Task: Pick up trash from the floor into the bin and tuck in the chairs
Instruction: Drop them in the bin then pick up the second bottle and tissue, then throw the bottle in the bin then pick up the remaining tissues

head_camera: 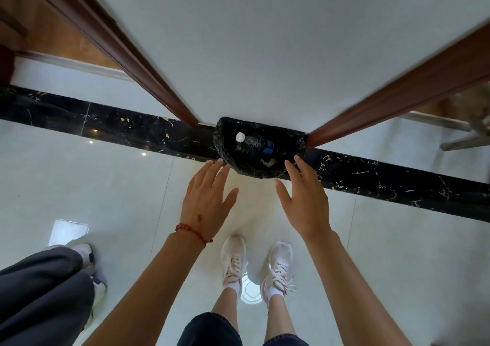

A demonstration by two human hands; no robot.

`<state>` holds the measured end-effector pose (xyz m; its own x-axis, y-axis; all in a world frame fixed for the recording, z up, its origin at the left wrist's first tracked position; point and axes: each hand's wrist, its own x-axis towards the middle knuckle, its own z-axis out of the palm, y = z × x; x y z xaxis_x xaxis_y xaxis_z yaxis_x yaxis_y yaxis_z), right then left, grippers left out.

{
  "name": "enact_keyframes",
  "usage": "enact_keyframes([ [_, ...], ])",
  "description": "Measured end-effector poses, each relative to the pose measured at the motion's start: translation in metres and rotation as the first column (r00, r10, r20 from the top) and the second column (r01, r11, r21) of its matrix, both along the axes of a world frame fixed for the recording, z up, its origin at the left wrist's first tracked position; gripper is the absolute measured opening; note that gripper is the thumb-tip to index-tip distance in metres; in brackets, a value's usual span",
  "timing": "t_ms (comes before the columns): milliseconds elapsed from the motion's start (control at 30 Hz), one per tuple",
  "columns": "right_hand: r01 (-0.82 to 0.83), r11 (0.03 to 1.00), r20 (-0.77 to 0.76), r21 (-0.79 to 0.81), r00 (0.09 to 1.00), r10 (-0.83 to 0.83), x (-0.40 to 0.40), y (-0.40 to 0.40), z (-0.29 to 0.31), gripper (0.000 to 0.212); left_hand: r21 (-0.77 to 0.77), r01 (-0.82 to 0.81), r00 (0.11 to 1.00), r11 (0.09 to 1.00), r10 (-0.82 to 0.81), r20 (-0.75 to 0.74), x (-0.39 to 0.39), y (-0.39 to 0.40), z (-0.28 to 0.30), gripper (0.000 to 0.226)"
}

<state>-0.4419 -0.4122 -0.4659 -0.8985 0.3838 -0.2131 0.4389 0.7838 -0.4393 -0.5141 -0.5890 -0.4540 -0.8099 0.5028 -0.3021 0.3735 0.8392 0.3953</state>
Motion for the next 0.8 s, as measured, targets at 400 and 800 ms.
enact_keyframes([
  [400, 0.103, 0.985, -0.046, 0.138, 0.994, -0.098, 0.049, 0.010, 0.110, 0.052, -0.027, 0.105, 0.990, 0.994, -0.107, -0.091, 0.013, -0.003, 0.093, 0.055],
  [800, 0.337, 0.934, -0.154, 0.121, 0.936, -0.318, 0.119, 0.004, 0.205, 0.046, -0.027, 0.274, 0.952, 0.961, -0.275, -0.137, 0.051, 0.013, 0.185, 0.057],
])
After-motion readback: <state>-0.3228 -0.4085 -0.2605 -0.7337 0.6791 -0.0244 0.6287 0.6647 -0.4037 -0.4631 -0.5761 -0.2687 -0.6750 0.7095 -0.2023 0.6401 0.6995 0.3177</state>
